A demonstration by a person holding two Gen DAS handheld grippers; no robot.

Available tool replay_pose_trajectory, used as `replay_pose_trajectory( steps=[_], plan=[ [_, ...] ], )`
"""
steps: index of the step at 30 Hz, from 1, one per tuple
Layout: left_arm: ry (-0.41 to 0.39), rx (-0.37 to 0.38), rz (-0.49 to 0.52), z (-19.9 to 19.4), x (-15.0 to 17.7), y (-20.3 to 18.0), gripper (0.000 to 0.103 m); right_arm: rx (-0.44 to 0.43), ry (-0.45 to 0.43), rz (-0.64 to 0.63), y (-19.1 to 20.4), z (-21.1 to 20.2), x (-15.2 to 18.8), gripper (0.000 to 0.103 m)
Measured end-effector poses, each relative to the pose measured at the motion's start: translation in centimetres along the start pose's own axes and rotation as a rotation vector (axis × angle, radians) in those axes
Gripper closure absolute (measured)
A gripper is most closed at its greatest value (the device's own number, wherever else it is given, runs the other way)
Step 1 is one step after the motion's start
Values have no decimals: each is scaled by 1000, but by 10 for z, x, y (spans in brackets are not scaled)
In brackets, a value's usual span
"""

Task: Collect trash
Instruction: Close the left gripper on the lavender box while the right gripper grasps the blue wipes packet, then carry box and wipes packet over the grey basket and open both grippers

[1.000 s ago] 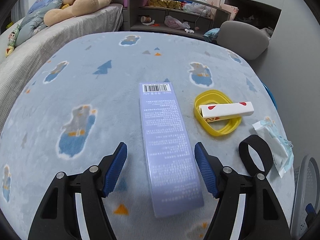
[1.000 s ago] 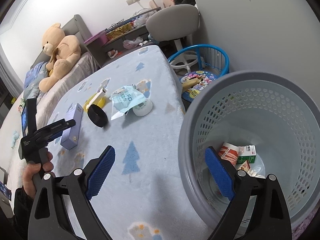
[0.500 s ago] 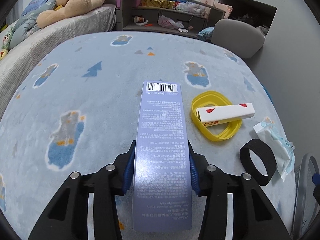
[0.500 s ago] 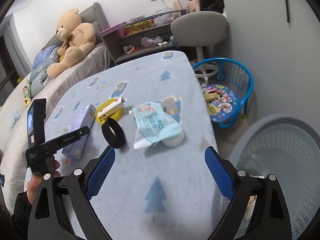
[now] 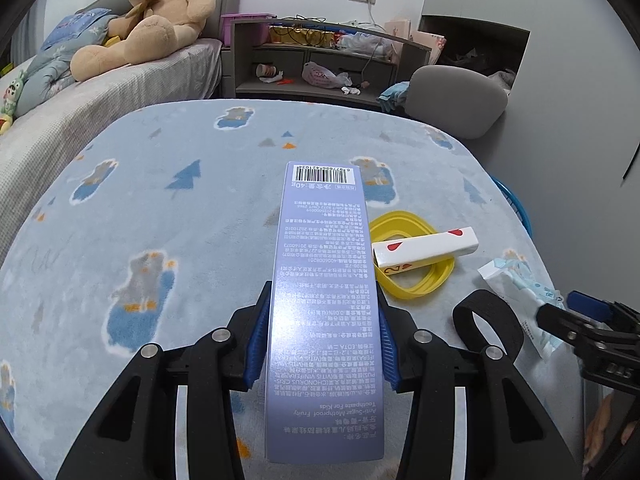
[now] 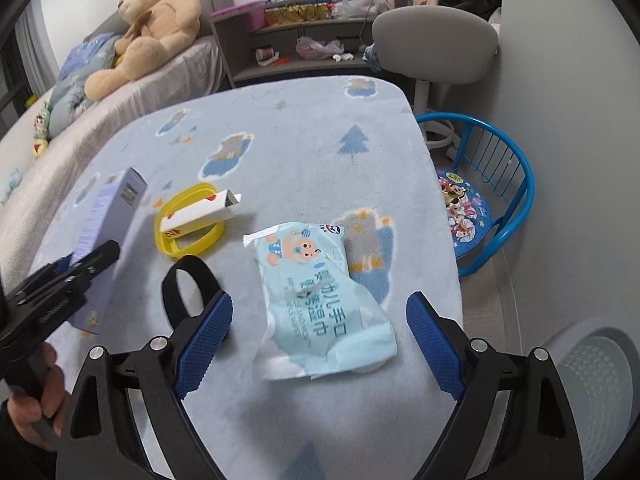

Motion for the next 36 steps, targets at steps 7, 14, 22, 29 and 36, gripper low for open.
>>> replay_pose_trajectory(
  steps=[7, 14, 22, 29, 36],
  plan=[
    [-2, 17, -2, -1, 0, 0, 59, 48, 32, -54, 8, 16, -1, 40],
    [-4, 28, -3, -3, 1, 1, 59, 37, -27, -35, 7, -3, 0, 42],
    [-24, 52, 31, -25, 5, -18, 59, 21, -80, 78, -17, -50, 20, 42],
    [14, 139, 81, -48, 27, -58, 59, 48, -97, 168, -52, -90, 61, 42],
    [49, 263, 174, -73, 51, -120, 59, 84, -104, 296, -98, -121, 109, 42]
  ],
)
Point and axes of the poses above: each gripper's, at about its wrist camera, not at the fingertips, and z roughly the way its jaws point, y to its left, x to its underside, the point moved 2 cm from there along z, roughly the way its jaws point, and after that the axes turned 13 degrees about x, right-handed, at the moved point
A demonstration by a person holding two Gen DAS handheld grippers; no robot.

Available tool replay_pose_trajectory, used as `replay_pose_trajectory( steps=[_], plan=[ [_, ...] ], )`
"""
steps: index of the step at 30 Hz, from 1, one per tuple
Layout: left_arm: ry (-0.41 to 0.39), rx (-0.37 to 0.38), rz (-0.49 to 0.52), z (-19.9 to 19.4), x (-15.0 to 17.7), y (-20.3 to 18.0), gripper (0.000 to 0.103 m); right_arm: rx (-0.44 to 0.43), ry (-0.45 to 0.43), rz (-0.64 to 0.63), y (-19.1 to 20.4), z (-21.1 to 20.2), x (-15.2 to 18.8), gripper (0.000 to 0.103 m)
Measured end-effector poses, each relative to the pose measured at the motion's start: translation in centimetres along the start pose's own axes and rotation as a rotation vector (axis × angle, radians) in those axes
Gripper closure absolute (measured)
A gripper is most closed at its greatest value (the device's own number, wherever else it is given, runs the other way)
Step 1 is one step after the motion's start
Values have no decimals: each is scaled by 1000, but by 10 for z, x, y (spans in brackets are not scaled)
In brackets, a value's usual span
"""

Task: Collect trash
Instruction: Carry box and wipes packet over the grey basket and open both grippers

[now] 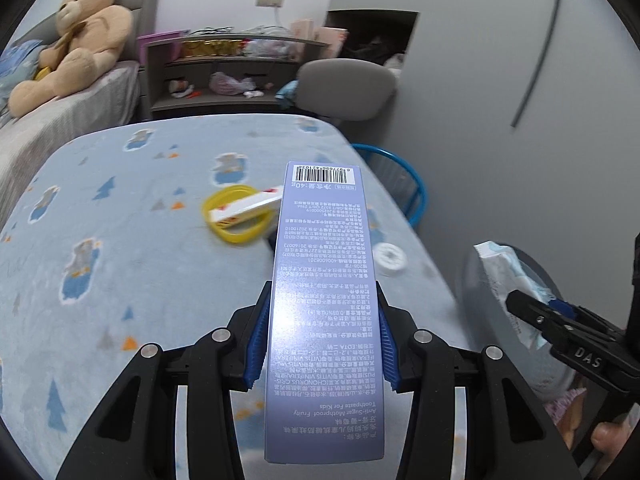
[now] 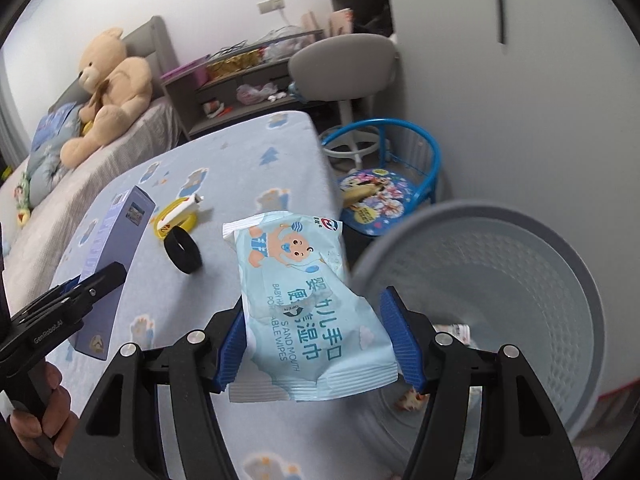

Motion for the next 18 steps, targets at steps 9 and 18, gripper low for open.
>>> replay_pose_trajectory(
  steps=[9, 18],
  plan=[
    [81, 119, 106, 15, 17, -75, 59, 78, -9, 128, -76, -20, 29, 42],
    [142, 172, 195, 45, 21, -132, 59, 142, -44, 217, -138, -27, 40, 42]
  ],
)
Point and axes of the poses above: each gripper's, at about its wrist camera, not at the fingertips, and z roughly the way its jaws point, y to its left, x to its underside, the point moved 2 cm from there along z, roughly the way its jaws point, and after that the axes turned 13 degrees about x, right-handed, at the moved point
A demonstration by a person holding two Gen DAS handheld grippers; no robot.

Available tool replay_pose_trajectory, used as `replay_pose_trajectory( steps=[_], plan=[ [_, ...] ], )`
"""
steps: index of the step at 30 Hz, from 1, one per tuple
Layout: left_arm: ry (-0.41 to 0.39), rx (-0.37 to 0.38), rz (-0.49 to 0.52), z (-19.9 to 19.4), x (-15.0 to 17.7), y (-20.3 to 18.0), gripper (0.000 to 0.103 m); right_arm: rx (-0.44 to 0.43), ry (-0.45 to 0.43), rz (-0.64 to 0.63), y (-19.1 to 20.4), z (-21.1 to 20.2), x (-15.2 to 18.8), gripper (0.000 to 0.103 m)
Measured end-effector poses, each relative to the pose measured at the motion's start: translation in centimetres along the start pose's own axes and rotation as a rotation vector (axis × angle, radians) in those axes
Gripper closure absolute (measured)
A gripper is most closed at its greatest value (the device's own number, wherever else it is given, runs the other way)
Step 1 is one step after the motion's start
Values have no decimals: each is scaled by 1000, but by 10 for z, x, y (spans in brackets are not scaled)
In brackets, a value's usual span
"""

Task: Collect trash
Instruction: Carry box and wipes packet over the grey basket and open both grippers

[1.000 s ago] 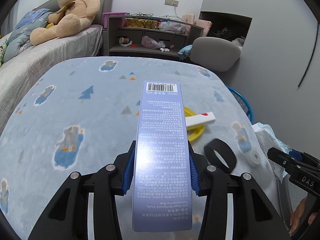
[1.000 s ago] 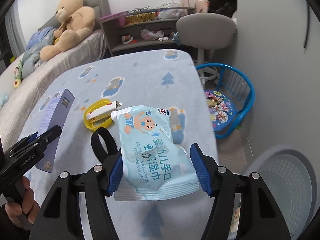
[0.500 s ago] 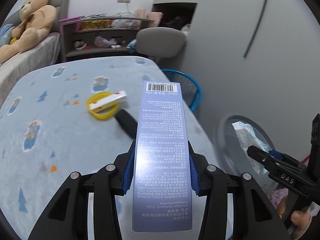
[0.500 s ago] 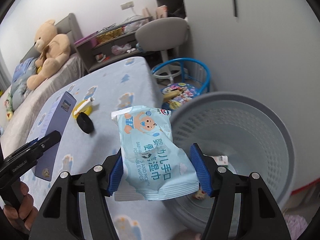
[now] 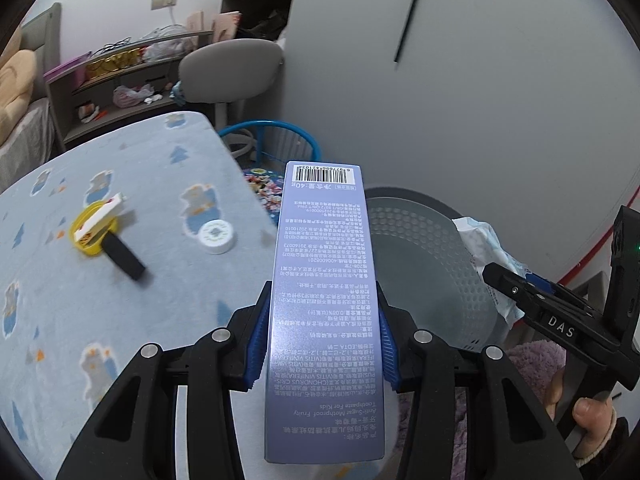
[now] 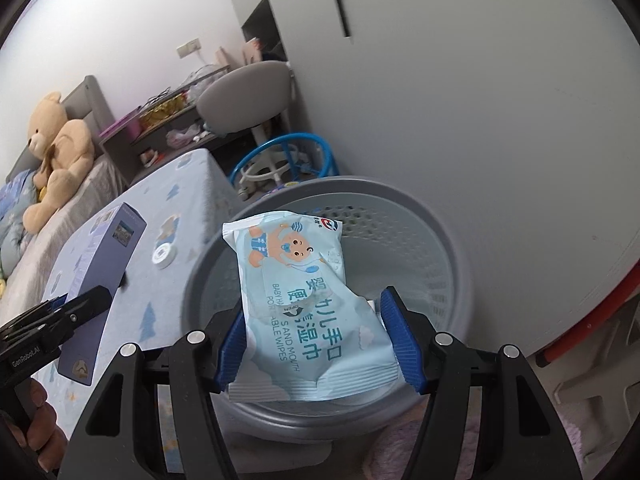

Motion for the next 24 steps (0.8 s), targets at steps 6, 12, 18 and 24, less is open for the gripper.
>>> replay_pose_trajectory(
  steps=[6, 12, 18, 24],
  plan=[
    [33, 19, 25, 31, -10, -22, 59, 2, 4, 53, -25, 15, -4, 42],
    [61, 22, 33, 55, -16, -33, 59, -17, 4, 67, -28, 22, -6, 42],
    [76, 12, 41, 74, -22, -39, 59, -30, 20, 77, -31, 29, -9, 42],
    [60, -16, 69, 83, -29, -45, 59, -18, 20, 75, -35, 31, -7, 41]
  ],
)
Point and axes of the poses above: each gripper's, at about its wrist camera, not at the fingertips, and z roughly the way its jaws point, y to its left, x to its underside, the point moved 2 cm from there along z, roughly the way its jaws point, and after that the axes turned 13 degrees about x, right-handed, at the moved point
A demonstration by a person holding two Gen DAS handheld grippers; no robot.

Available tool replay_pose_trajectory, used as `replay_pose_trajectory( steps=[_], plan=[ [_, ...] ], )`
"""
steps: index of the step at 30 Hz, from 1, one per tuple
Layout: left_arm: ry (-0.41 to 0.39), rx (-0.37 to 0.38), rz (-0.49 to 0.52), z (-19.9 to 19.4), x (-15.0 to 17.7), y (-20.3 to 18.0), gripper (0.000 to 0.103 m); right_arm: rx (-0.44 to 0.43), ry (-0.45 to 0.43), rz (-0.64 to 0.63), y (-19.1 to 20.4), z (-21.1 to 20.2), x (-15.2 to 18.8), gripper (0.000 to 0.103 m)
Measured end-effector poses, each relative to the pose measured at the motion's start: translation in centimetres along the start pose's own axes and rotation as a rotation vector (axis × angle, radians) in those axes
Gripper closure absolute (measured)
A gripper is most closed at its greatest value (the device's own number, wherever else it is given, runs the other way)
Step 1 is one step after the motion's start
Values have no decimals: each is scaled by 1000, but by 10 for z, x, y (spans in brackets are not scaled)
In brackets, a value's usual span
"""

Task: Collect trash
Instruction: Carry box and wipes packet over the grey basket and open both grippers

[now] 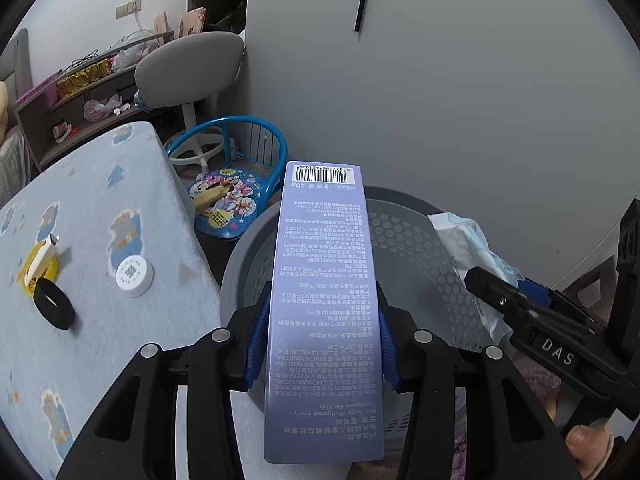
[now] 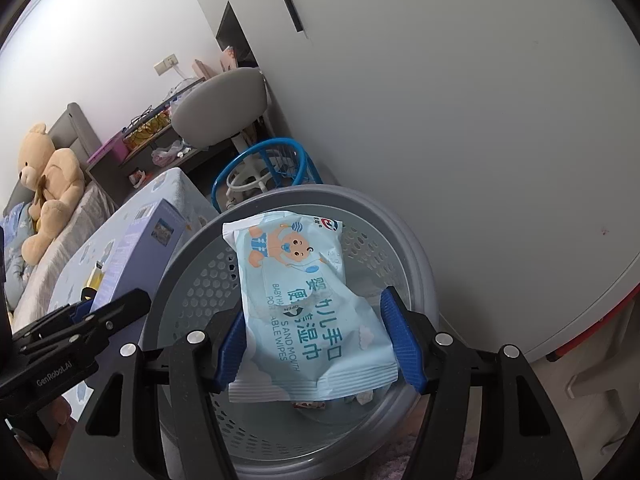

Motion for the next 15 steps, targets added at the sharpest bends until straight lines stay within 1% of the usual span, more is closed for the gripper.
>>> replay_pose_trajectory(
  steps=[7, 15],
  plan=[
    [0, -24, 19, 5, 1, -7, 59, 28, -2, -26, 5, -1, 4, 41],
    [-2, -24, 17, 3, 2, -8, 58, 23, -4, -11, 4, 0, 1, 40]
  ],
)
Point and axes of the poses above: each gripper's, at about its wrist camera, not at the fingertips, and z roughly the way its jaws point, y to its left, x to its underside, the point moved 2 cm from there along z, roughly the way its jaws point, and after that the axes turned 13 degrees about x, right-handed, at the moved point
